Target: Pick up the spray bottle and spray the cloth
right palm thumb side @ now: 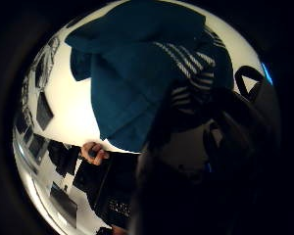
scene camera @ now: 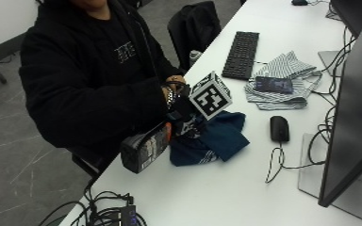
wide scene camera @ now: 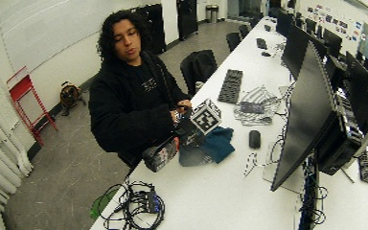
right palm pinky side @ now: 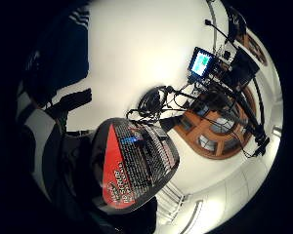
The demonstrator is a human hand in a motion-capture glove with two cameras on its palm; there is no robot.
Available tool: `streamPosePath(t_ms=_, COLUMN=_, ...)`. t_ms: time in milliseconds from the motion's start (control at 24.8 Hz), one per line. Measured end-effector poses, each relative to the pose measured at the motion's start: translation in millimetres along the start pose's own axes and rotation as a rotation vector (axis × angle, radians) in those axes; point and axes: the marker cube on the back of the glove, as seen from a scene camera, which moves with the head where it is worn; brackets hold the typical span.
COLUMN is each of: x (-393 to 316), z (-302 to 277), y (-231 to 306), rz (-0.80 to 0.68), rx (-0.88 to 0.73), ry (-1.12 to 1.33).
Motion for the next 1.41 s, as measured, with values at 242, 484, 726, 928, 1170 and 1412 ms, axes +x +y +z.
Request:
streamPosePath(t_ms=242, x=-10.1, z=9.2, y=-6.8, rz=-0.009, rx=-0.041, ry=0.042)
streamPosePath(t_ms=484, x=-19.9, z=-27.4, y=16.2, rz=-0.106, rx=0.154, ry=-0.083)
streamPosePath(t_ms=726, x=-43.4, z=-105.7, y=53.3, rz=-0.308, rx=0.443, ry=-0.482)
streamPosePath(t_ms=928, x=-87.2, z=-157.8, y=66.0, rz=-0.54, rx=0.586, ry=-0.807)
streamPosePath(t_ms=1170, x=-155.3, z=-175.6, y=55.5, rz=-0.799, rx=0.714, ry=-1.207)
streamPosePath(t_ms=1412, x=-213.3, z=-177.0, y=3.9, rz=-0.777, rx=0.889, ry=-1.419)
